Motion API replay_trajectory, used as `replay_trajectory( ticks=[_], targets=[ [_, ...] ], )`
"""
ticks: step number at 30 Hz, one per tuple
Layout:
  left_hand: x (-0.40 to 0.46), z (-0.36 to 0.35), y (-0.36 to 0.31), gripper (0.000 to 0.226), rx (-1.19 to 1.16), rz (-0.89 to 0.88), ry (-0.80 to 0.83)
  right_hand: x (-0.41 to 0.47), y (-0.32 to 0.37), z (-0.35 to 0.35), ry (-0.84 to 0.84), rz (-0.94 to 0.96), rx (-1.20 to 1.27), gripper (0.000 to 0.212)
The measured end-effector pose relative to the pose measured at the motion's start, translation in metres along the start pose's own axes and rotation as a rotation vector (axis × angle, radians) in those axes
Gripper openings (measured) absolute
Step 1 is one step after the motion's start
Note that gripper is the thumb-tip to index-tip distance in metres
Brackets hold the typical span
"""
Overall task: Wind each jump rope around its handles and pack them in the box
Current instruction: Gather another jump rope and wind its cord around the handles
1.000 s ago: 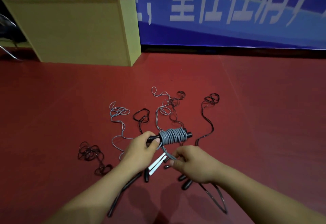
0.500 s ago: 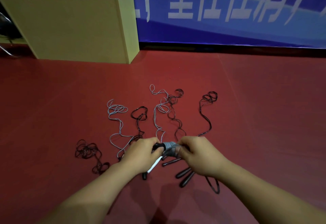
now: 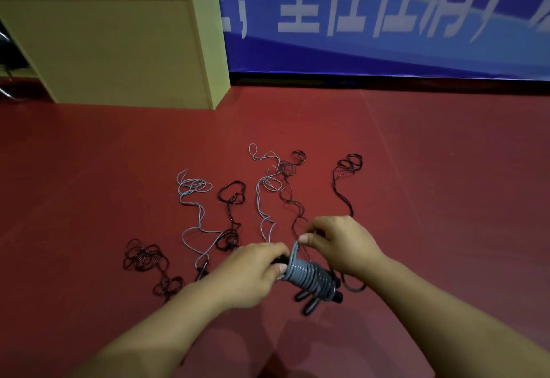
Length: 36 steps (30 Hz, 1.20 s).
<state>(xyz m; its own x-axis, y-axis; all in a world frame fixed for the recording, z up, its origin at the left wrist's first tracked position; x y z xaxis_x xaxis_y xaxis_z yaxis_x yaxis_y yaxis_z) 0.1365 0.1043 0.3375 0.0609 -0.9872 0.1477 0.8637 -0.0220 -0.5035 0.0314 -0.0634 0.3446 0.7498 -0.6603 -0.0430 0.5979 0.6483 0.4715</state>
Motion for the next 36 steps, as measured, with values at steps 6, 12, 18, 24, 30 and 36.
replay_trajectory(
  ticks=[6,12,18,24,30,36],
  targets=[
    [-0.004,0.006,-0.002,0.012,-0.460,0.005,-0.016,0.006,-0.005,0.007,0.131,-0.051,0.184,0.042],
    [-0.008,0.012,-0.005,0.019,-0.869,0.006,-0.151,0.000,-0.006,0.006,0.348,0.090,0.280,0.013],
    [-0.003,0.013,0.002,0.015,-1.049,0.198,-0.484,-0.009,0.014,-0.003,0.182,0.176,0.263,0.012],
    [0.001,0.011,0.016,0.010,-0.851,0.363,-0.646,-0.024,0.027,-0.026,0.292,0.230,0.028,0.019],
    [-0.005,0.009,0.030,0.012,-0.304,0.373,-0.505,-0.031,0.035,-0.031,0.304,0.261,-0.154,0.009],
    [-0.004,0.013,0.033,0.016,0.095,0.426,-0.461,-0.031,0.035,-0.023,0.273,0.235,-0.178,0.017]
  ],
)
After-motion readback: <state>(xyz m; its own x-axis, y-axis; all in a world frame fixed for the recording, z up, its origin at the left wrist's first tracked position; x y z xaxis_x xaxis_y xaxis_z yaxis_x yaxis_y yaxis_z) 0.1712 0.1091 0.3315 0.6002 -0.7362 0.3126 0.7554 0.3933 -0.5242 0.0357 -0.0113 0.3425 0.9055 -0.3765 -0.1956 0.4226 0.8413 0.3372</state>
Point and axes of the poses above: each hand's wrist, its own x-axis towards the middle knuckle, its own z-axis out of the back of the hand, y = z × x, the point moved 2 cm from there along x, towards the middle knuckle, and after that the axes turned 15 degrees about -z, right-handed, at the moved point
